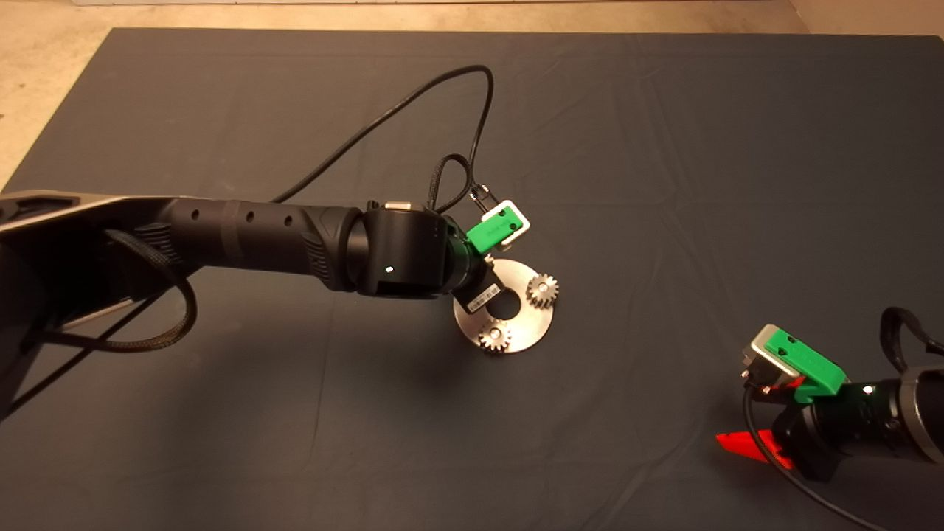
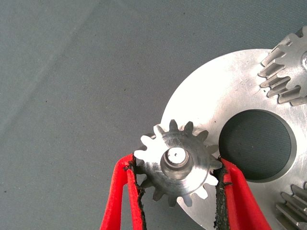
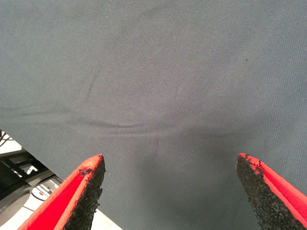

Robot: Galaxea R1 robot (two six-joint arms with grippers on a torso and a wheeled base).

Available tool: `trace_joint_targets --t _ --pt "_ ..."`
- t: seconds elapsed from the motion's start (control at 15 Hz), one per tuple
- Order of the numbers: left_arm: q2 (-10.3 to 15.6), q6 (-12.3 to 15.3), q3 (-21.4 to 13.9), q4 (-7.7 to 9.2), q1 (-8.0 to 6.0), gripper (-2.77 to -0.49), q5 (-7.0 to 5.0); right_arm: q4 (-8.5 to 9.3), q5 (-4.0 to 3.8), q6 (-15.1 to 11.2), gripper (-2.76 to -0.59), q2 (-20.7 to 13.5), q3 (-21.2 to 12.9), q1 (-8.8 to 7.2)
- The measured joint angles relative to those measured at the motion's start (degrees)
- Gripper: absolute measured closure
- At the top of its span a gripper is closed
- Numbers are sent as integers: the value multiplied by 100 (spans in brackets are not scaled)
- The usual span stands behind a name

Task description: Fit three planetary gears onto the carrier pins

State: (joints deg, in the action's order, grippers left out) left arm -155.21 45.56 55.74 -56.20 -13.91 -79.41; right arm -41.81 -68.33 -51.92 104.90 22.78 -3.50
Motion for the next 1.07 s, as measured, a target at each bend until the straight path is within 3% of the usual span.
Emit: trace_joint_targets --t 0.47,0.73,1.07 --pt "0 -16 0 0 9 -54 4 0 0 0 -202 0 0 0" --pt "0 -16 62 28 11 -54 113 0 0 0 -202 0 0 0" --pt "2 -16 74 35 11 -54 133 0 0 0 -202 0 0 0"
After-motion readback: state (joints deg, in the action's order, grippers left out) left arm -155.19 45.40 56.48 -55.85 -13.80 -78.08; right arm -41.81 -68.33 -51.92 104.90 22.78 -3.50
